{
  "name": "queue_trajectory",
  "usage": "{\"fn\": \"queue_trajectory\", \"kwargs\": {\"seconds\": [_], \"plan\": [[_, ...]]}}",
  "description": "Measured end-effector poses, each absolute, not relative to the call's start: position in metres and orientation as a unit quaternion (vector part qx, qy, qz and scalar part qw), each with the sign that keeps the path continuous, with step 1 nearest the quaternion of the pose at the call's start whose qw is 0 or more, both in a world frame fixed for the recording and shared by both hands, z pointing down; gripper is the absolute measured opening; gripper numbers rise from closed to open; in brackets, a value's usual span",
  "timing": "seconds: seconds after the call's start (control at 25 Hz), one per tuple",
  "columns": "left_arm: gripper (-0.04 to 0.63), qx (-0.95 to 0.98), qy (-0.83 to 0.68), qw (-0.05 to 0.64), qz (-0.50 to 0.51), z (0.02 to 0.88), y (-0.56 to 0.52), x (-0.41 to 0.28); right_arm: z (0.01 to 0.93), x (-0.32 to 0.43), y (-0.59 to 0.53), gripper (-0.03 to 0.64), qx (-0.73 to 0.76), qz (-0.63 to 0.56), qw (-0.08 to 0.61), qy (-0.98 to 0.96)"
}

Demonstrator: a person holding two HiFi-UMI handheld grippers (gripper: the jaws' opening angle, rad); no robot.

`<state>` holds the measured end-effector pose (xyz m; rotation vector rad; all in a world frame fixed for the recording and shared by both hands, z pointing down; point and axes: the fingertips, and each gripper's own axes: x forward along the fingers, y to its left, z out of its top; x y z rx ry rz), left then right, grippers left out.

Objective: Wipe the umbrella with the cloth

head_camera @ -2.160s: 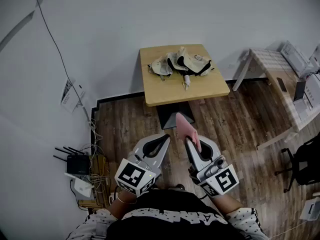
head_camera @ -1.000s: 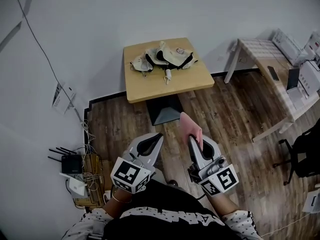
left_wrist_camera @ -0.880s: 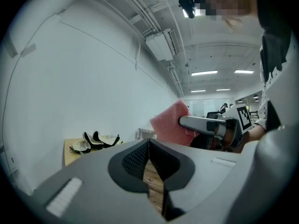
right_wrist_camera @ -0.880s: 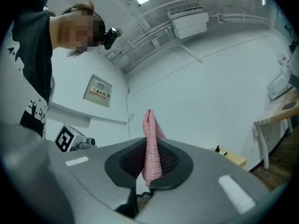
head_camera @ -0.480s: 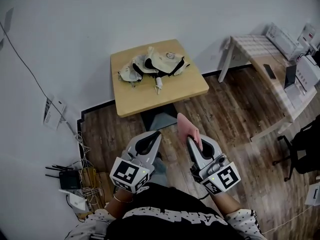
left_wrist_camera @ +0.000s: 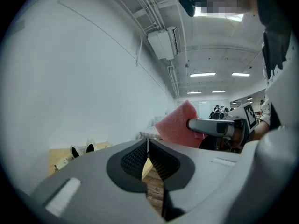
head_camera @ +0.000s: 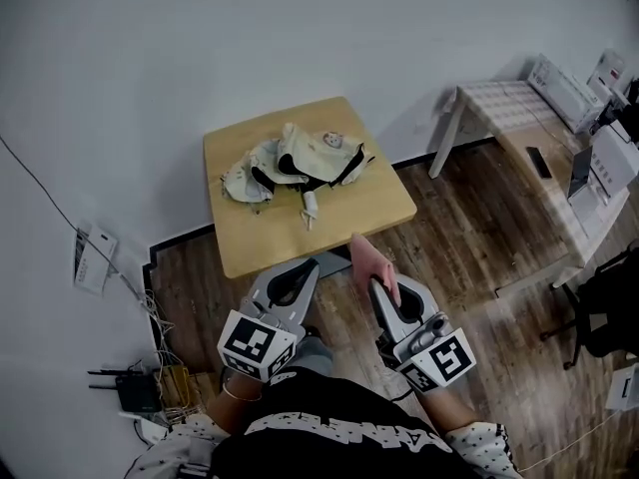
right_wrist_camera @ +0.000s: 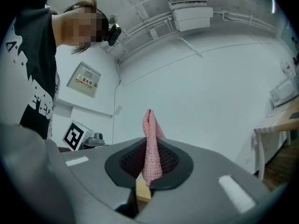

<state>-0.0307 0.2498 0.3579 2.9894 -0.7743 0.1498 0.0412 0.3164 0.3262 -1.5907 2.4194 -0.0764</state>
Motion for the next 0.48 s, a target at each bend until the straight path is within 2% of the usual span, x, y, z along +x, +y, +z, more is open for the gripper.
{"fn": "queue_trajectory", "kwargs": {"seconds": [0.48], "plan": [[-0.014,0.964,-0.257,0.031,0.062,0.364,0.147,-0.032,0.332,0.041,0.219,0.029,-0.537,-0.043,0.118,0.834]]}}
